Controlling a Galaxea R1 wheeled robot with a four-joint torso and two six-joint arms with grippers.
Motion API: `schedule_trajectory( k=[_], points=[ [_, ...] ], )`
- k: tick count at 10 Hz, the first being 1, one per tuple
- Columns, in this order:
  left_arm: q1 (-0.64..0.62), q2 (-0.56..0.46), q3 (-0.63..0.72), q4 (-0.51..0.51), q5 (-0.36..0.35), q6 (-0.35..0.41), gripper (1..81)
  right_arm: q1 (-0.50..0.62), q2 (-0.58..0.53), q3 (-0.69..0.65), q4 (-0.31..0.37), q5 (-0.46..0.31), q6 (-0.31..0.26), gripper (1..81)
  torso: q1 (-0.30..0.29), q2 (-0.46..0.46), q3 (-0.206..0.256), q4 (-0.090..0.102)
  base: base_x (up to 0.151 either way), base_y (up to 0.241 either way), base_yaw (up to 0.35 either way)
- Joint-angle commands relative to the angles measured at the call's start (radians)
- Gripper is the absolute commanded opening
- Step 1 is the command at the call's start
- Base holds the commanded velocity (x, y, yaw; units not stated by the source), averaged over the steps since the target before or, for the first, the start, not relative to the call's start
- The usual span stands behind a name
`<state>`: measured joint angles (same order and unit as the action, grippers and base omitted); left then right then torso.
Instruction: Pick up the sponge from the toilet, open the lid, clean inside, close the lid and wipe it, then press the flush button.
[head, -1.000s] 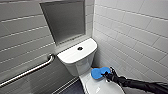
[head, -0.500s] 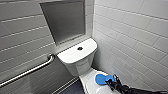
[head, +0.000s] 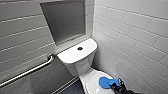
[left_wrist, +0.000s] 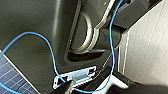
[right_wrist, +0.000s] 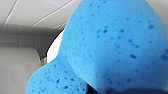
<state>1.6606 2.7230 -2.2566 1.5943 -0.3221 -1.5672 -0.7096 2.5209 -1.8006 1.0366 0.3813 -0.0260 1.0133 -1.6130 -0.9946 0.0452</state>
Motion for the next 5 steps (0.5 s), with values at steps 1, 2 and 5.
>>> schedule_trajectory(
  k=[1, 2, 5],
  points=[
    [0.031, -0.017, 0.012, 0.016, 0.011, 0.012, 81.1, -0.012, -0.181, 0.222, -0.004, 0.086, 0.003, 1.0, 0.0, 0.0, 0.0, 0.0, 0.0, 0.0, 0.0],
    [0.031, -0.02, 0.012, 0.015, 0.009, 0.026, 81.1, -0.057, -0.198, 0.239, -0.006, 0.119, 0.003, 1.0, 0.0, 0.0, 0.0, 0.0, 0.0, 0.0, 0.0],
    [0.031, -0.026, 0.018, 0.016, -0.009, 0.027, 81.1, -0.196, -0.201, 0.205, -0.079, 0.136, 0.027, 1.0, 0.0, 0.0, 0.0, 0.0, 0.0, 0.0, 0.0]
  ],
)
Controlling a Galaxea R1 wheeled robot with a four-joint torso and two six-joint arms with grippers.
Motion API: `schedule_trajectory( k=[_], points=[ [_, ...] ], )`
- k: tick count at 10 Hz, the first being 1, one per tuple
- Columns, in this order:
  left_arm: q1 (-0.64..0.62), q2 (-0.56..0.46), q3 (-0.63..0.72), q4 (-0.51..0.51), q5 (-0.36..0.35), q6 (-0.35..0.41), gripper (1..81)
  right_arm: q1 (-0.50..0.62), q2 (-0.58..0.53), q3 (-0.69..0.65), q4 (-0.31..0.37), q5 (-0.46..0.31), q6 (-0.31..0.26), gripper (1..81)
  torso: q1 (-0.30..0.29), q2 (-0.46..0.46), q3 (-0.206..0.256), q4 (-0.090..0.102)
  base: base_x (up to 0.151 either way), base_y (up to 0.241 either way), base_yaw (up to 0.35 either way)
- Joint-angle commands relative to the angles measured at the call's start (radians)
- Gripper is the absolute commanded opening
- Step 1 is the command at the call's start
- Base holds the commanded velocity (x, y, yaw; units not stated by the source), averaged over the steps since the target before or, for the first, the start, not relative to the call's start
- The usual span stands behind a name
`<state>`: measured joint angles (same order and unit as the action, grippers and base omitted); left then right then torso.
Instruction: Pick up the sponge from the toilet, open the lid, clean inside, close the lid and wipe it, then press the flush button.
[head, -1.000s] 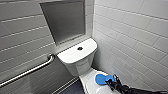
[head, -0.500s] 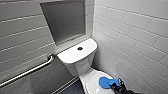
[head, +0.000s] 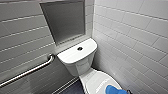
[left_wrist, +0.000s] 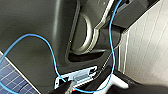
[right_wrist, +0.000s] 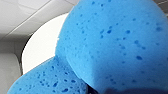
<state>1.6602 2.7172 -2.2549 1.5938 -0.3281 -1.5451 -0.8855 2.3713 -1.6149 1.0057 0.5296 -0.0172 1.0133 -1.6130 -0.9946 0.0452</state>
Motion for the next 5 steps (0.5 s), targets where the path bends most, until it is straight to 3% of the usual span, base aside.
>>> schedule_trajectory(
  k=[1, 5],
  points=[
    [0.031, -0.025, 0.014, 0.017, -0.026, 0.005, 81.1, -0.048, -0.059, 0.02, -0.058, -0.005, 0.028, 1.0, 0.0, 0.0, 0.0, 0.0, 0.0, 0.0, 0.0],
    [0.031, -0.026, 0.017, 0.018, -0.034, 0.007, 81.1, -0.206, -0.155, 0.141, -0.14, 0.072, 0.065, 1.0, 0.0, 0.0, 0.0, 0.0, 0.0, 0.0, 0.0]
  ],
)
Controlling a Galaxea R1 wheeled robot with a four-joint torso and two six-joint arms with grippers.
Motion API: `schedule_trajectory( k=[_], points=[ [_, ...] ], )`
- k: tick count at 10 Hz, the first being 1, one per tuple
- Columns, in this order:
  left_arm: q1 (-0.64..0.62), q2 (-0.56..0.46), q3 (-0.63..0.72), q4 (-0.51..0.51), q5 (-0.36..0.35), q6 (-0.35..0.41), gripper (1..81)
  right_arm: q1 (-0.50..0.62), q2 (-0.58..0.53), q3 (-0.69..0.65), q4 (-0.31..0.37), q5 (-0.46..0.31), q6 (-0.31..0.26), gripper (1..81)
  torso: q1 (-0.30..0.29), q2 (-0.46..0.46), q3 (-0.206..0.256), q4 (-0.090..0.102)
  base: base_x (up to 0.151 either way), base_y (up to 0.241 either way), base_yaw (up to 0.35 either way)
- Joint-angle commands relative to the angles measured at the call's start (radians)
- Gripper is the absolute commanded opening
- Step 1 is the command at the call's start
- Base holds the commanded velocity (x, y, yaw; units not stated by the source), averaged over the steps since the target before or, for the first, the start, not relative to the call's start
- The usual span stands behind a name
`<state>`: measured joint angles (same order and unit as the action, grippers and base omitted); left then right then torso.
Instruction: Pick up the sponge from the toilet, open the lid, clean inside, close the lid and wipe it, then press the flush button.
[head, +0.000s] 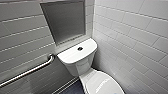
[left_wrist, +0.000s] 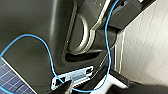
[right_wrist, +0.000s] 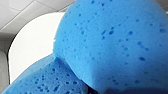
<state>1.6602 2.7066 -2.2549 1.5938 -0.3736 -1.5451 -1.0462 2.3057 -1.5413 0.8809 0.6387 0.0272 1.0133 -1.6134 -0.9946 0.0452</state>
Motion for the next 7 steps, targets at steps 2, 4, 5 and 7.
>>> schedule_trajectory(
  k=[2, 4, 5, 7],
  points=[
    [0.031, -0.014, 0.017, 0.017, 0.01, 0.023, 81.1, -0.133, -0.118, 0.121, -0.049, 0.013, 0.026, 1.0, 0.0, 0.0, 0.0, 0.0, 0.0, 0.0, 0.0],
    [0.025, -0.016, 0.017, 0.017, 0.01, 0.026, 81.1, -0.208, -0.151, 0.193, -0.092, 0.03, 0.025, 1.0, 0.0, 0.0, 0.0, 0.0, 0.0, 0.0, 0.0],
    [0.02, -0.014, 0.017, 0.017, 0.012, 0.028, 81.1, -0.231, -0.188, 0.275, -0.106, 0.03, 0.017, 1.0, 0.0, 0.0, 0.0, 0.0, 0.0, 0.0, 0.0],
    [0.014, -0.011, 0.017, 0.018, 0.01, 0.034, 81.1, -0.237, -0.286, 0.522, -0.094, 0.107, -0.123, 1.0, 0.0, 0.0, 0.0, 0.0, 0.0, 0.0, 0.0]
  ],
)
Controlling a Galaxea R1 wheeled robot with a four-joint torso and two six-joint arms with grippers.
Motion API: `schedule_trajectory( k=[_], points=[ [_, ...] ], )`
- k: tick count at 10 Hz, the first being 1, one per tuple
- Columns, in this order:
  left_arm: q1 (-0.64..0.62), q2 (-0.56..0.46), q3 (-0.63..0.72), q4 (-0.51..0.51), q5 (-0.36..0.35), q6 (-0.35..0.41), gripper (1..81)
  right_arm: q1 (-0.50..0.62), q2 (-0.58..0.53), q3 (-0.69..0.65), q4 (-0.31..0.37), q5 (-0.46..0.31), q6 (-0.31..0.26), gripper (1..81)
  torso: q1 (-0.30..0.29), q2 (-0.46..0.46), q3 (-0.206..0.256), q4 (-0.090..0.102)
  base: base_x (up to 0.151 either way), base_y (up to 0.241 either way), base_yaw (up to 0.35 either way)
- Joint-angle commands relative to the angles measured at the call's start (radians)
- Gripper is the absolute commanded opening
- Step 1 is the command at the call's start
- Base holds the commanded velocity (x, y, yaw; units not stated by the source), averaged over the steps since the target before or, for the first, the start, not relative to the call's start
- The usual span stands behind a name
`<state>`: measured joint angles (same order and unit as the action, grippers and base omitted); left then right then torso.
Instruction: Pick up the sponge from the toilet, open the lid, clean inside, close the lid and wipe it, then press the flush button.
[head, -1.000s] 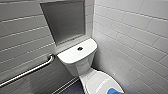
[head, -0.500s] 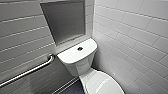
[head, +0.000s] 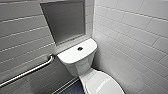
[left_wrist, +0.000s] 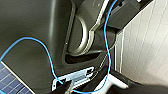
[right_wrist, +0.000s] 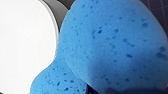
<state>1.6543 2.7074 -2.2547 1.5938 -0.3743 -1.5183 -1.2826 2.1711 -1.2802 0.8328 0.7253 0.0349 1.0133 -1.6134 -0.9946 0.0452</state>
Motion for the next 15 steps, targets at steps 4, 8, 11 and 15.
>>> schedule_trajectory(
  k=[4, 8, 11, 15],
  points=[
    [0.02, -0.006, 0.017, 0.017, 0.011, 0.024, 81.1, 0.16, -0.141, 0.538, 0.331, 0.279, -0.659, 1.0, 0.0, 0.0, 0.0, 0.0, 0.0, 0.0, 0.0],
    [0.019, 0.005, 0.01, 0.015, 0.011, 0.026, 81.1, 0.393, -0.041, 0.428, 0.456, 0.203, -0.727, 1.0, 0.0, 0.0, 0.0, 0.0, 0.0, 0.0, 0.0],
    [0.019, 0.006, 0.01, 0.011, 0.011, 0.026, 81.1, 0.597, 0.072, 0.296, 0.654, 0.19, -0.831, 1.0, 0.0, 0.0, 0.0, 0.0, 0.0, 0.0, 0.0],
    [0.019, 0.003, 0.01, 0.008, 0.011, 0.026, 81.1, 0.778, 0.205, -0.032, 0.759, -0.091, -0.84, 1.0, 0.0, 0.0, 0.0, 0.0, 0.0, 0.0, 0.0]
  ],
)
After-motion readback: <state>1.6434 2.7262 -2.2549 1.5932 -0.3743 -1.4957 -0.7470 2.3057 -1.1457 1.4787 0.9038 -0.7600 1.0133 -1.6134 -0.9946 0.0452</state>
